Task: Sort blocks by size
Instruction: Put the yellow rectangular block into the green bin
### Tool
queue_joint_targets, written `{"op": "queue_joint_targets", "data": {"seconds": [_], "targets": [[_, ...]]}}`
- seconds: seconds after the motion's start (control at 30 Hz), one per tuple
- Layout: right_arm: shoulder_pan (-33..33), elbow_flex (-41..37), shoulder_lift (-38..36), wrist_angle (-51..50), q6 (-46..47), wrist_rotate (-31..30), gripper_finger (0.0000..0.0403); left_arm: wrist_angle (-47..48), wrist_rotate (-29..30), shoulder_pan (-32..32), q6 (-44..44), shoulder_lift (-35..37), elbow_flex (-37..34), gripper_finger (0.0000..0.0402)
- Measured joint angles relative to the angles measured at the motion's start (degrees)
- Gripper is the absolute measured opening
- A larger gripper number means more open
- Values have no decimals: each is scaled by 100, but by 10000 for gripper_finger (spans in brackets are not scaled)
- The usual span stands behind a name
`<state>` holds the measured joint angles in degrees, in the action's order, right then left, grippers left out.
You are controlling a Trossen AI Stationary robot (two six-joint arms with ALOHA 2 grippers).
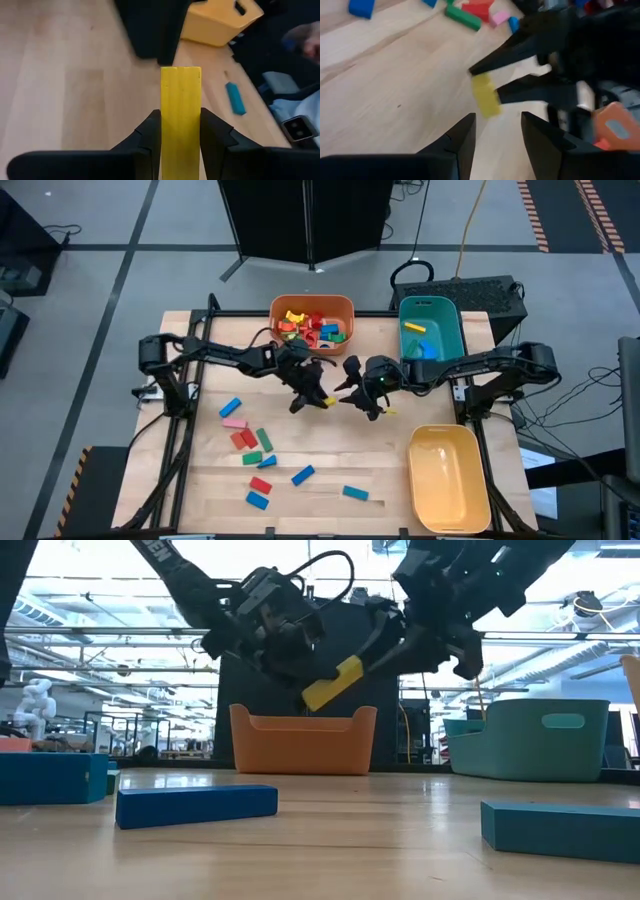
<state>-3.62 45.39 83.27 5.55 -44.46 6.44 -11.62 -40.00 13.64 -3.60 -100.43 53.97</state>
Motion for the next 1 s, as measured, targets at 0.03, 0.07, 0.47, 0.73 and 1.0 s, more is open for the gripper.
{"op": "queue_joint_targets", "data": {"seconds": [0.03,0.07,0.47,0.73,1.0], "targets": [[0,0,37,-19,8,6,146,17,-65,1,0,-63,108,86],[0,0,68,-9,8,18,145,30,-72,5,0,-101,193,86],[-7,0,126,44,72,75,110,79,-219,196,-18,-180,400,87],[-11,0,119,16,183,78,52,61,-226,226,-14,-233,400,120],[-11,0,119,-36,189,79,36,-17,-73,231,18,-233,398,140]]}}
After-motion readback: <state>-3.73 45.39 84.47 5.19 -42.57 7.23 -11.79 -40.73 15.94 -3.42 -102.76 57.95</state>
